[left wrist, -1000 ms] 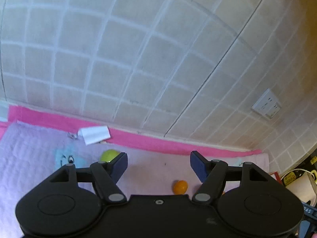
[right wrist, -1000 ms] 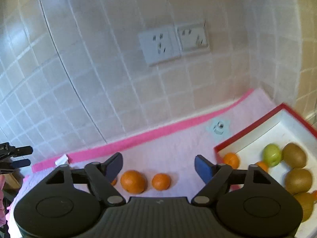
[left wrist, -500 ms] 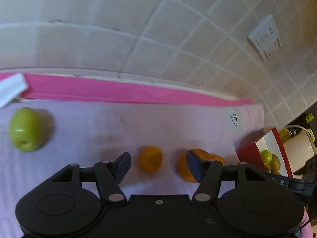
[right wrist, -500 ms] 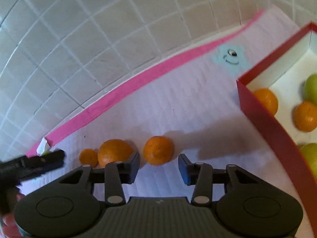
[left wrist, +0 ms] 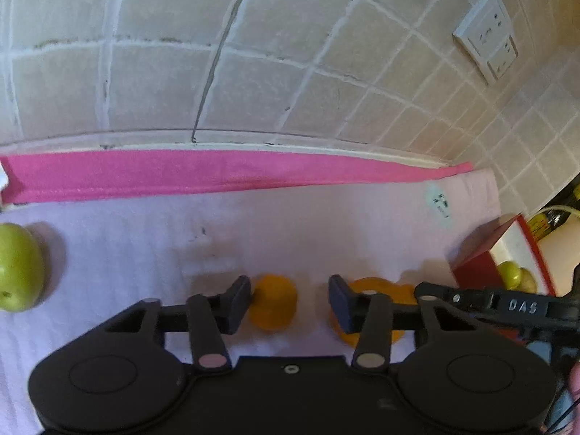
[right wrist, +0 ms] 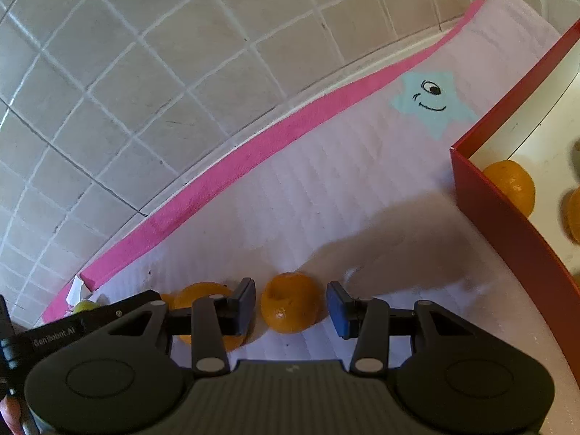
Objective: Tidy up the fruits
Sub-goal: 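Grasp a tangerine with the left tool while the right tool grasps another tangerine, then carry both tangerines into the red box and open both tools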
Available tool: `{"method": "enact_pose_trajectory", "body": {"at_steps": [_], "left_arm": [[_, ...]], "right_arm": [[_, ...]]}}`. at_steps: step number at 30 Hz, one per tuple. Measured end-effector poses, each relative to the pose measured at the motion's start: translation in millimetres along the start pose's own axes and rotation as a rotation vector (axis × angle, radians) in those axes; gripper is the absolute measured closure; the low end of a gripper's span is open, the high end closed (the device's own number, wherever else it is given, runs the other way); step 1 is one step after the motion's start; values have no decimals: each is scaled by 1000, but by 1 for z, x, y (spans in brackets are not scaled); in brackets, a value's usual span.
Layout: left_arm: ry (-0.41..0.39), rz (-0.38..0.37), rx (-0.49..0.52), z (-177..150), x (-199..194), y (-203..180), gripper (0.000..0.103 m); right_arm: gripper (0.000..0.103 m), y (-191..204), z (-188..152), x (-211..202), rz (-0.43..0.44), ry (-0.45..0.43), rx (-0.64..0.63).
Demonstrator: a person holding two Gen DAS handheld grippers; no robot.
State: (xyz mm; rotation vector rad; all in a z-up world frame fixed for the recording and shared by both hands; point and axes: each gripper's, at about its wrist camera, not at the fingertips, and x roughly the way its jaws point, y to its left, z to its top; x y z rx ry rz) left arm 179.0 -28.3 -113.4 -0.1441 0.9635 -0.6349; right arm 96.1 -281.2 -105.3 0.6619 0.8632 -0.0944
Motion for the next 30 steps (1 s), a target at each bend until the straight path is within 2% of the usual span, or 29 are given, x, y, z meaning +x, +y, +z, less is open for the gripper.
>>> {"method": "enact_pose_trajectory", "body": {"at_steps": [3,6,11,14,19,25,30], "left_arm": [[3,55,48,-5,2,-5,51],[35,77,63,-8,10,-5,67],[25,84,66,-9,14,-6,67],[22,84,64,-8,15,-6,68],[14,88,60,-9,10,-7,68],[-31,82,79,-8,-16,-19,68],[-86,61,134,-4,-48,-53,68]], "right_arm": [[56,2,1,7,3,11,6],[56,2,1,15,-7,19,12],[57,1,2,16,0,15,20],[62,3,0,17,-17,15,-4],[64,4,-4,13,-14,8,-15],[64,-5,-6,-20,26,-30,30],[64,-15,-10,-73,77,-106,57]]}}
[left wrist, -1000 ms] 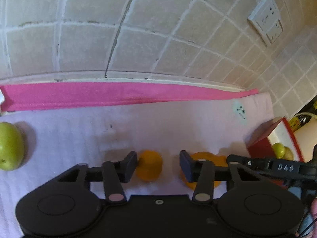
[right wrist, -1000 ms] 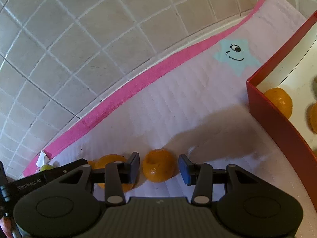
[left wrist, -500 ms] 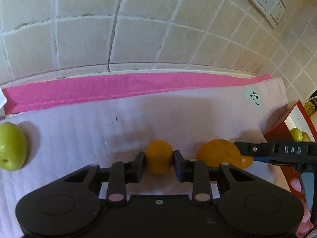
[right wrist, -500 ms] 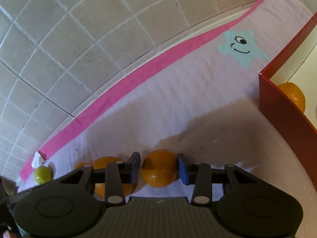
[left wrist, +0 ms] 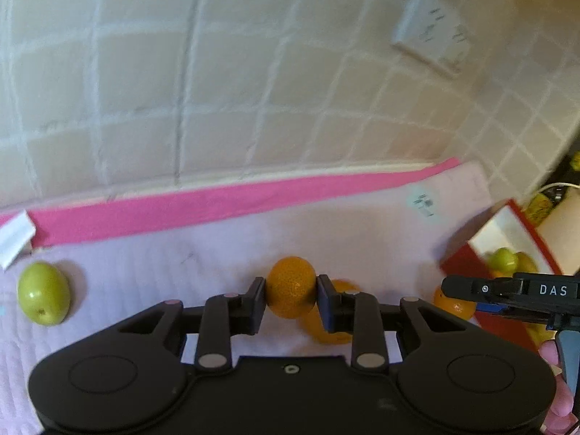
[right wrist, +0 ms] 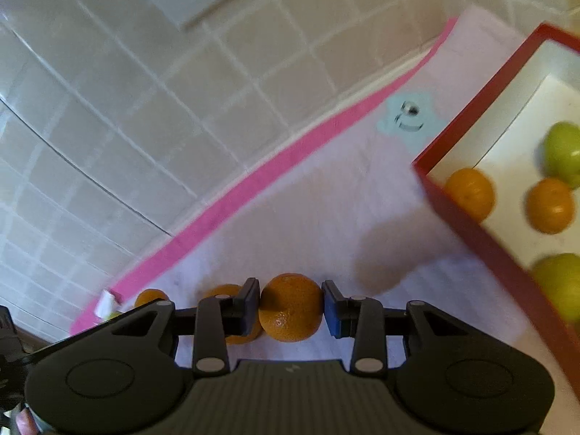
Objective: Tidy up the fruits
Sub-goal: 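Carry both tangerines into the red box and open both tools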
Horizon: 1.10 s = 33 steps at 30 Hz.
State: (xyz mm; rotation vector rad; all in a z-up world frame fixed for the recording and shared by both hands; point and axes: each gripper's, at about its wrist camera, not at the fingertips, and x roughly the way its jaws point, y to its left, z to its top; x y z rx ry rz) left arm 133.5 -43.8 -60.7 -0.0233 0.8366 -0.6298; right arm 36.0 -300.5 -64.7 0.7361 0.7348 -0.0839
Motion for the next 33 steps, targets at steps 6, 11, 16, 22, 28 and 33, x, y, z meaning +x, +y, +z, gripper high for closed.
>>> {"method": "enact_pose_trajectory", "body": {"at_steps": [6,11,16,22,28,33], "left_arm": [[-59,-67,130,14,-25,-66,68],[-91,-165,239,24,-30,-131,68],[-73,-255,307,29,-14,-190,68],[27,-324,306,32,38,-242,68],[122,-300,269,27,90,-260,68],[171,-267,261,24,120,-255,68]], "right_arm": [[64,-15,3,-77,15,-128,8],[64,-51,4,-142,-50,-217,31],[64,-101,1,-195,-177,-260,63],[64,-160,-6,-227,-288,-290,117],[64,-193,-5,-223,-327,-285,144],[64,-211,5,-200,-308,-240,164]]}}
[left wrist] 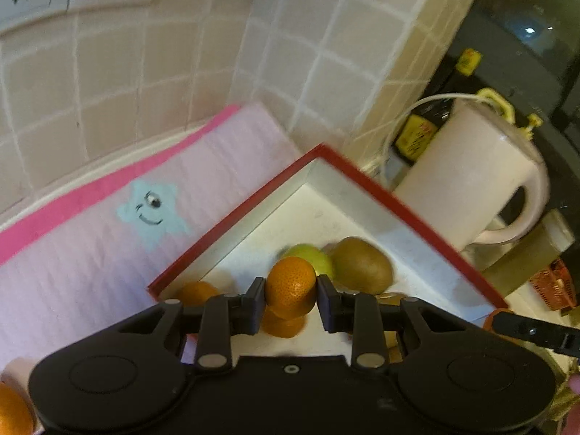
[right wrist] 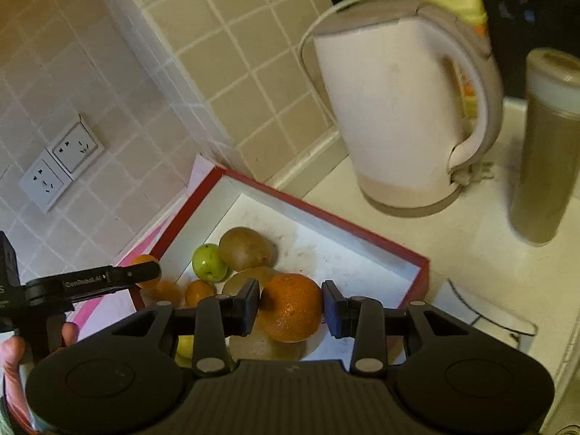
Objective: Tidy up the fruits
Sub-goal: 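Carry both tangerines into the red box and open both tools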
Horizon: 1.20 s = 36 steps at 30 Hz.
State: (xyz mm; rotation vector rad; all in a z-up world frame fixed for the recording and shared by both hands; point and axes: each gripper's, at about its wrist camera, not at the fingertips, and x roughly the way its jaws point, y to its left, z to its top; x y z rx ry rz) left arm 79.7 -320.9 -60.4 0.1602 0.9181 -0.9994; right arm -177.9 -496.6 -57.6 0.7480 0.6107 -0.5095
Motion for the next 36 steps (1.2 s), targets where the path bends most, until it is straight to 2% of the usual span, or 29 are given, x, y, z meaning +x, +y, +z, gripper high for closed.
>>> {"method": "enact_pose_trajectory", "body": {"at_steps": [3,7,9,18,22,31,36], "left_arm": [[26,7,-19,2,12,8,68],[56,22,-43,4,27,16,68],[66,28,-41,5,33,16,68],[83,45,-20,10,46,14,68],[99,55,-19,13,53,14,68],[126,76,-23,16,65,13,68],[127,86,-14,16,61,10,62]], "right_arm": [[64,-3,3,16,-42,21,-12],[64,-5,6,29,-42,50,-9],[64,-5,8,35,-30,65,-8],[63,0,12,56,-83,121,-47],[63,0,15,59,-118,135,-64],[63,1,17,61,-137,148,-74],[60,0,18,58,-133,143,-47]]}}
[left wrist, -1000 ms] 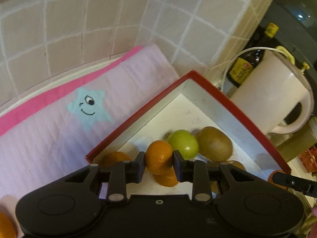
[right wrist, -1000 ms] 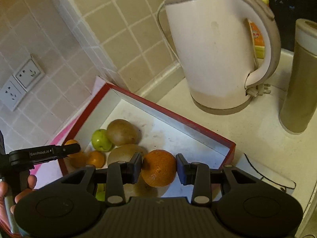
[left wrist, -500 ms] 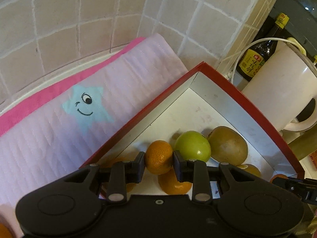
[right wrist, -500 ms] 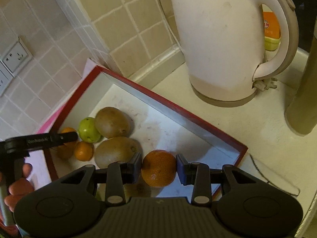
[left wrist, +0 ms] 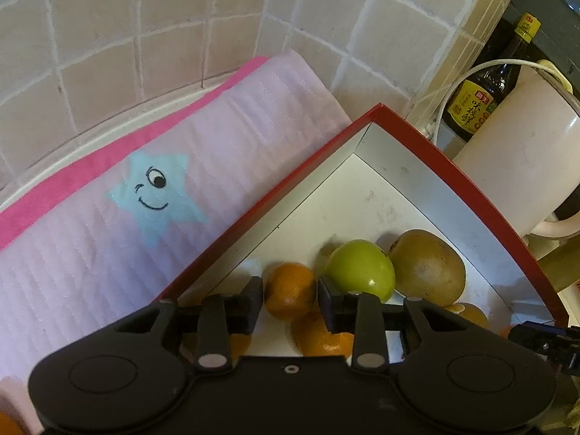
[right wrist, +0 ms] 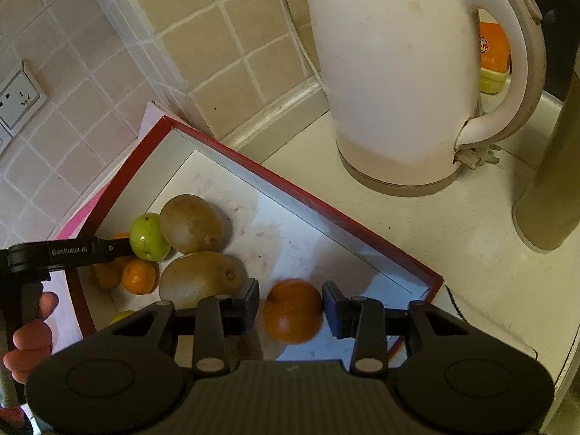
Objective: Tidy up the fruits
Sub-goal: 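Carry both tangerines into the red box and open both tools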
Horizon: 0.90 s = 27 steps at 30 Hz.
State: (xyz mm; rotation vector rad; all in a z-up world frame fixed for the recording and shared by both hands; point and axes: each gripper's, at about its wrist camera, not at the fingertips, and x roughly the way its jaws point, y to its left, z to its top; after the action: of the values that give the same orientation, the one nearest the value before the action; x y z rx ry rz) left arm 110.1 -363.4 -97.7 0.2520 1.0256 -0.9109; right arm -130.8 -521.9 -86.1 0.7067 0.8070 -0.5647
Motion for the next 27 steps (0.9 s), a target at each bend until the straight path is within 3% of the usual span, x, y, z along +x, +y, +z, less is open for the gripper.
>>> {"method": "enact_pose_trajectory", "body": {"at_steps": [2,4,6,13,19,27], "left_arm": [[0,-7,-2,0,-4,0,55],[-12,-17,-19,0,-12,2,23],[-28,-61,-45,0,-22,4,22],[-84,-56,-60,-12,-63,7,22],[-140,-70,-110,-23,-107,28,22],[-230,-35,-184,-42,-171,64,22]], "right_arm": [[53,-2,0,-5,11,-8,18],[48,-2,-1,-12,7,-23,25],[42,-3,-3,-20,15,-43,38],[25,2,-6,-60,31,-138,66],[22,27,-10,-92,-11,-239,-24],[20,63,-14,-119,81,-273,-66]]}}
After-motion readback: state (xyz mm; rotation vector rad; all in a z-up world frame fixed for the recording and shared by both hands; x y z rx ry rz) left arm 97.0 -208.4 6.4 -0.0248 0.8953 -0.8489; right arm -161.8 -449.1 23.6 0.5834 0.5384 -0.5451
